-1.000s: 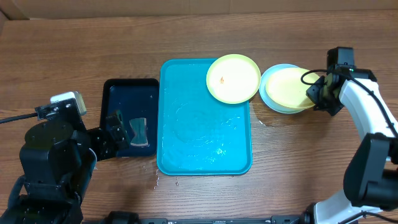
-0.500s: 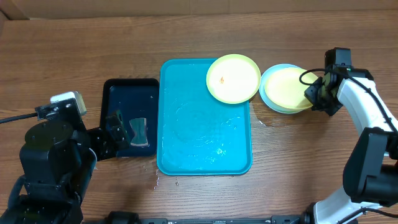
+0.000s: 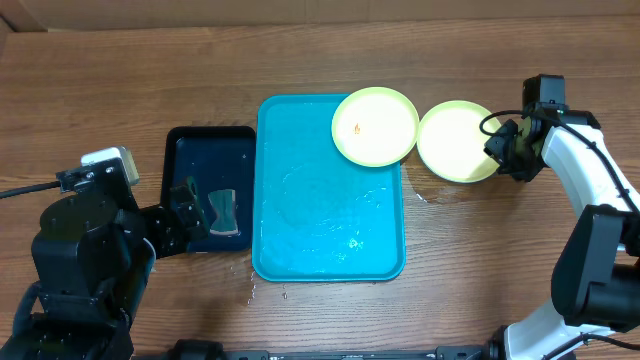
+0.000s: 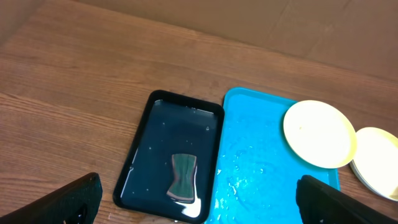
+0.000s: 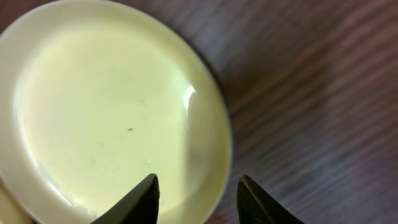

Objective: Clean dirty plates on tray and stack at the side
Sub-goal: 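Release the stacked plate and move right gripper toward red-marked yellow plate, then grasp the red-marked yellow plate rim with right gripper, drag onto teal tray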

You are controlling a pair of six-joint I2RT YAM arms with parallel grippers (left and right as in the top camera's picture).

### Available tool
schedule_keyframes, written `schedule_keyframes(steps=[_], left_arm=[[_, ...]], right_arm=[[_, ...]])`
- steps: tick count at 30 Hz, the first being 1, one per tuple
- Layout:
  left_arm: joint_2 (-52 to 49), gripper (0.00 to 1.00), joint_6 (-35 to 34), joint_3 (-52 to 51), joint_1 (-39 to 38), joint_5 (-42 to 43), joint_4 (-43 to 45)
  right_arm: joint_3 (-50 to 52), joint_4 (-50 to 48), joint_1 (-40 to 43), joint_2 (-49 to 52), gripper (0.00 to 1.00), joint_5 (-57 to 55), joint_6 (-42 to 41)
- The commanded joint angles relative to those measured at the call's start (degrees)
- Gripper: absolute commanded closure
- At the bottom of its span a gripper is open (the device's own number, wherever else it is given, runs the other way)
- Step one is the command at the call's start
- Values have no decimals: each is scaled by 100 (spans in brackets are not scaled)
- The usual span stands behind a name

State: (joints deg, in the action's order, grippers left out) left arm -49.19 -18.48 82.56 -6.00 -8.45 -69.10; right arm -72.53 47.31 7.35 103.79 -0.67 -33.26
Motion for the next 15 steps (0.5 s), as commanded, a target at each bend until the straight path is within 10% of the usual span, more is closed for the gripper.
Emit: schedule_keyframes(steps=[1, 15], left_arm=[[13, 0, 28, 90, -24, -74, 7], [13, 0, 28, 90, -24, -74, 7]], right_arm=[[20, -372, -61, 7, 57, 940, 1141], [17, -1941, -1469, 20, 50, 260, 1873]])
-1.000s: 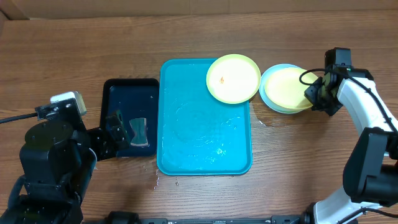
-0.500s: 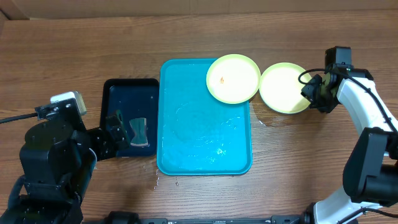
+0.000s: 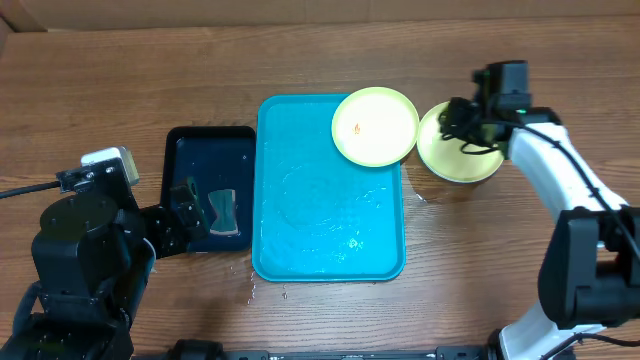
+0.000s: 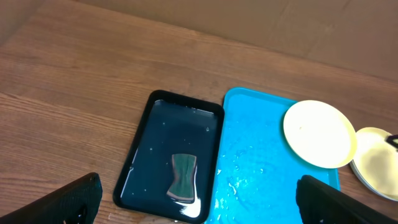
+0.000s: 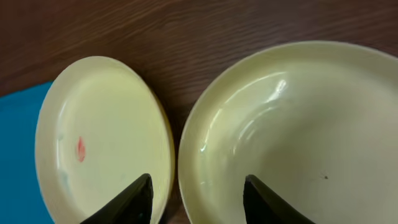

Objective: Clean dirty plates on tray and stack at the side
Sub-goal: 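Grasp the red-marked yellow plate rim with right gripper, drag onto teal tray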

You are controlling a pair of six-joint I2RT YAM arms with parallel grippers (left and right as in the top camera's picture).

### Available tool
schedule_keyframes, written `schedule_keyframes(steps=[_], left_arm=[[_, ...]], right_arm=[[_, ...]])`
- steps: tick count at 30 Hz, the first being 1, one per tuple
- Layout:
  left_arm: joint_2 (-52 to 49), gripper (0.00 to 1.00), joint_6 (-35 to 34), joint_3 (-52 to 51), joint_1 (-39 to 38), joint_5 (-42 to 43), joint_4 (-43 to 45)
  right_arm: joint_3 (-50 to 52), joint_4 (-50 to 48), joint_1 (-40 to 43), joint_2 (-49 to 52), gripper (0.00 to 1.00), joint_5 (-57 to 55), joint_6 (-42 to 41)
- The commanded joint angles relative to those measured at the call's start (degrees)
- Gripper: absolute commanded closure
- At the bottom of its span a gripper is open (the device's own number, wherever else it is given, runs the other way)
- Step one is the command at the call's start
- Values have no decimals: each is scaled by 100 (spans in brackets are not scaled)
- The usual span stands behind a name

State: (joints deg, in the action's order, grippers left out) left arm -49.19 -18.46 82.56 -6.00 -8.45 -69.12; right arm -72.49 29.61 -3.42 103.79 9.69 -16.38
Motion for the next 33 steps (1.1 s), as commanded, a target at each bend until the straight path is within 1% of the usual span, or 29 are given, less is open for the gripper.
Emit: schedule_keyframes(steps=[1, 5, 8, 14, 19, 21, 22, 24, 25, 26, 28, 29, 33], left_arm=[[13, 0, 26, 90, -24, -74, 9], [13, 0, 26, 90, -22, -74, 9], [13, 0, 26, 90, -24, -74, 7], [13, 0, 26, 90, -24, -74, 9], [13, 0, 26, 90, -24, -74, 9], [13, 0, 26, 90, -22, -74, 9], [13, 0, 26, 90, -24, -74, 9], [13, 0, 26, 90, -24, -74, 9], [13, 0, 26, 90, -24, -74, 7], [13, 0, 26, 90, -24, -74, 9], [13, 0, 26, 90, -24, -74, 7], [13, 0, 26, 90, -24, -74, 9], [13, 0, 26, 90, -24, -74, 7]], right_arm=[[13, -221, -503, 31, 50, -942, 186], [13, -345, -826, 131, 48, -1370, 184], [13, -433, -938, 275, 48, -1482, 162], [13, -496, -942, 562, 48, -1467, 114], [13, -555, -942, 761, 50, -1266, -164], [13, -599, -944, 793, 57, -1088, -166], [13, -634, -949, 807, 66, -1045, -264], [13, -654, -953, 807, 76, -1045, -442], [13, -660, -953, 807, 79, -1043, -487], [13, -662, -957, 807, 85, -1032, -492], [13, -660, -970, 807, 92, -999, -492], [13, -658, -977, 807, 95, -999, -492], [13, -638, -1038, 807, 96, -997, -492]])
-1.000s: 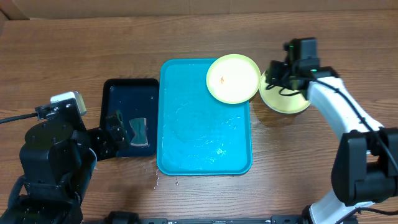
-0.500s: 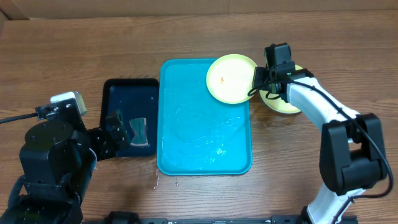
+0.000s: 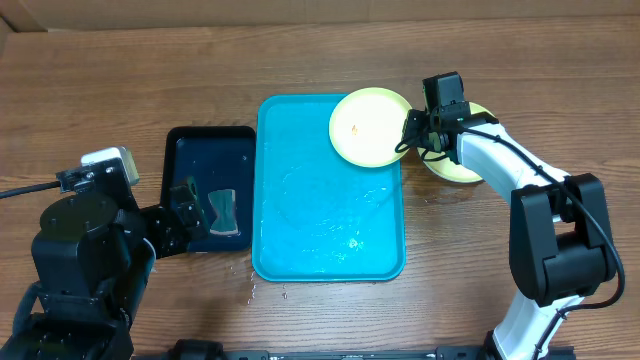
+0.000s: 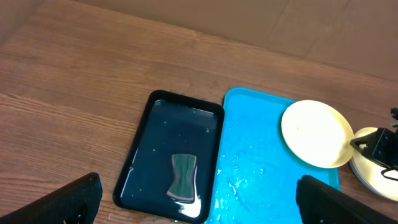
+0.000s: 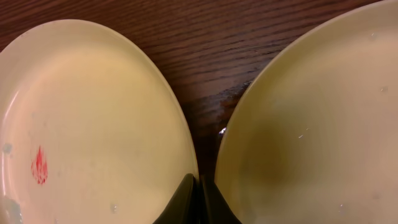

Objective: Clean dirty plates on tray and stack at the side
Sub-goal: 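Grasp the red-marked yellow plate rim with right gripper, drag onto teal tray, then move left gripper to the sponge on the black tray and grasp it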

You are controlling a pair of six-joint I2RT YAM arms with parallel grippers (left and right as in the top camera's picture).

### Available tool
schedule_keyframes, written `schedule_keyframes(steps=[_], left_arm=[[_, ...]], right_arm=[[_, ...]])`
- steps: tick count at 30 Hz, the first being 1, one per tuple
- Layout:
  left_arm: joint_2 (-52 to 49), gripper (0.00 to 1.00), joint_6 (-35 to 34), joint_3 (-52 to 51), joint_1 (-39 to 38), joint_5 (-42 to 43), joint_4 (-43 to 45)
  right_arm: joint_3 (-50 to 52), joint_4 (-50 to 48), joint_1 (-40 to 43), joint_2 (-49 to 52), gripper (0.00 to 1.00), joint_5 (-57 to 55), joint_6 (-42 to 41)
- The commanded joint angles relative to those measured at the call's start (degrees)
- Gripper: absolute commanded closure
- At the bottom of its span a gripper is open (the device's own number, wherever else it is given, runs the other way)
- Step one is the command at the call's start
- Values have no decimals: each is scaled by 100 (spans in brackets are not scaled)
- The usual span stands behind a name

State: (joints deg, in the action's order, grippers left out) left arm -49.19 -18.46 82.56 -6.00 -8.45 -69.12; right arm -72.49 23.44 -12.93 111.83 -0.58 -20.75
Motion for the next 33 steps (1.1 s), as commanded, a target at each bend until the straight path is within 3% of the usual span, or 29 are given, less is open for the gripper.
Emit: schedule_keyframes(steps=[1, 9, 21, 22, 24, 25, 33], left_arm=[[13, 0, 26, 90, -24, -74, 9], [13, 0, 26, 90, -24, -74, 7], [13, 0, 26, 90, -22, -74, 9], [13, 0, 26, 90, -24, -74, 9], [13, 0, 26, 90, -24, -74, 7], [13, 0, 24, 90, -24, -72, 31], [13, 0, 26, 90, -24, -109, 321]], right_arm=[[13, -20, -103, 2, 96, 37, -55], [9, 37, -516, -94, 96, 719, -81], [11, 820, -1231, -92, 96, 1078, -802], [11, 852, -1252, -92, 92, 1075, -802], [11, 918, -1274, -92, 73, 1073, -802], [11, 925, -1274, -92, 70, 1073, -802], [11, 990, -1274, -92, 66, 1051, -800]])
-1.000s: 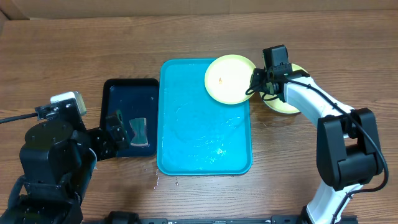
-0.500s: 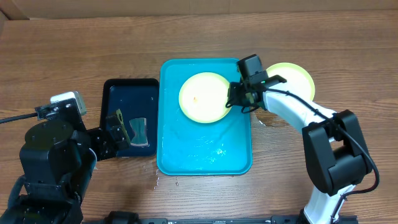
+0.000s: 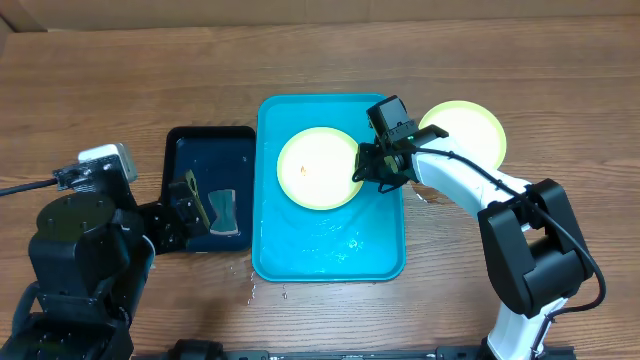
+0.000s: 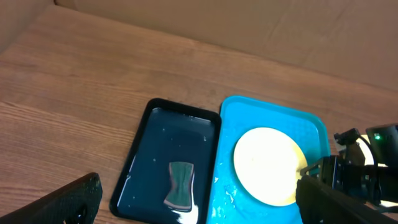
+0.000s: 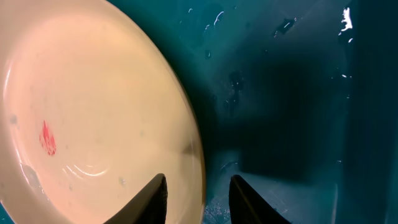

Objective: Clean dirty plates on tray and stack at the side
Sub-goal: 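Move left gripper to the sponge on the black tray and grasp it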

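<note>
A pale yellow dirty plate (image 3: 318, 168) with a red stain (image 5: 46, 137) lies flat in the upper middle of the blue tray (image 3: 330, 255). My right gripper (image 3: 362, 172) is open at the plate's right rim. In the right wrist view the right gripper (image 5: 198, 199) straddles that rim (image 5: 198, 163), one finger over the plate and one over the wet tray. A clean yellow plate (image 3: 465, 128) sits on the table to the right of the tray. My left gripper (image 4: 199, 186) is open, low over the black tray (image 3: 180, 140), which holds a green sponge (image 3: 223, 212).
The black tray (image 4: 146, 174) holds water around the sponge (image 4: 177, 186). Water droplets lie on the blue tray's floor (image 5: 298, 93) and on the wood by its lower left corner (image 3: 255, 292). Brown cardboard (image 4: 249, 25) lines the far table edge.
The dirty plate has gone from overhanging the tray's top right corner to lying inside the tray. My right gripper, then shut on its rim, is now open. The left wrist view has shifted slightly.
My right gripper was open at the clean plate's right edge, then open over the gap between the two plates. Then it was shut on the dirty plate's right rim. Now that plate lies farther left inside the tray, released. The left arm stayed by the black tray.
</note>
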You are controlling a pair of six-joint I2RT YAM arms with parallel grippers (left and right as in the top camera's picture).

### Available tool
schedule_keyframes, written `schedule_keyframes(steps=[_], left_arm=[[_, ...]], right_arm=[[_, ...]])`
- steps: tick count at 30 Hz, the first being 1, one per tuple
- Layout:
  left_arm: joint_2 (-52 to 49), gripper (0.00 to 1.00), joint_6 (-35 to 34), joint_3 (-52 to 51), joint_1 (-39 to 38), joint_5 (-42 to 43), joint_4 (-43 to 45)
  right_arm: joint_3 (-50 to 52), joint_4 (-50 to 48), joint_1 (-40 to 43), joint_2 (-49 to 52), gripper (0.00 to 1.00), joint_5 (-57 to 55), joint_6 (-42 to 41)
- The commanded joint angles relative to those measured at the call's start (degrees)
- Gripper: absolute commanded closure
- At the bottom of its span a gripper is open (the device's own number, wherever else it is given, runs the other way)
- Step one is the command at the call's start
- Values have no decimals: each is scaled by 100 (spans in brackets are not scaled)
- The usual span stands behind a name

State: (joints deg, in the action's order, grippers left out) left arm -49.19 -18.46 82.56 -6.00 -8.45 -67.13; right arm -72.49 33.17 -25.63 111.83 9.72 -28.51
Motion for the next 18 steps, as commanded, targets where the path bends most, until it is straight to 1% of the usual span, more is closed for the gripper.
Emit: schedule_keyframes(steps=[1, 4, 5, 6, 7, 8, 9, 10, 13, 15, 18], left_arm=[[13, 0, 24, 90, -24, -94, 223], [4, 0, -186, 70, -24, 61, 238], [-4, 6, -291, 31, -24, 140, 186], [-20, 21, -385, -31, -24, 203, 105], [-50, 41, -470, -114, -24, 212, -2], [-79, 57, -538, -210, -24, 210, -105], [-120, 69, -584, -341, -24, 199, -181], [-160, 77, -584, -509, -24, 201, -205], [-321, 84, -581, -1071, -24, 146, -179], [-474, 84, -581, -1429, -24, -13, -144], [-859, 68, -584, -1707, -24, -225, -140]], right_arm=[[11, 17, -4, -92, 66, 22, -22], [13, 17, -9, -90, 67, 22, -22], [13, 17, -9, -90, 67, 22, -22], [13, 17, -9, -90, 67, 22, -22], [13, 17, -9, -90, 67, 22, -22], [13, 20, -9, -90, 67, 22, -22], [13, 24, -9, -90, 67, 22, -22], [13, 39, -9, -90, 67, 20, -22], [13, 74, -9, -90, 67, -72, -22], [13, 111, -9, -90, 67, -203, -24], [13, 177, -9, -90, 67, -282, -22]])
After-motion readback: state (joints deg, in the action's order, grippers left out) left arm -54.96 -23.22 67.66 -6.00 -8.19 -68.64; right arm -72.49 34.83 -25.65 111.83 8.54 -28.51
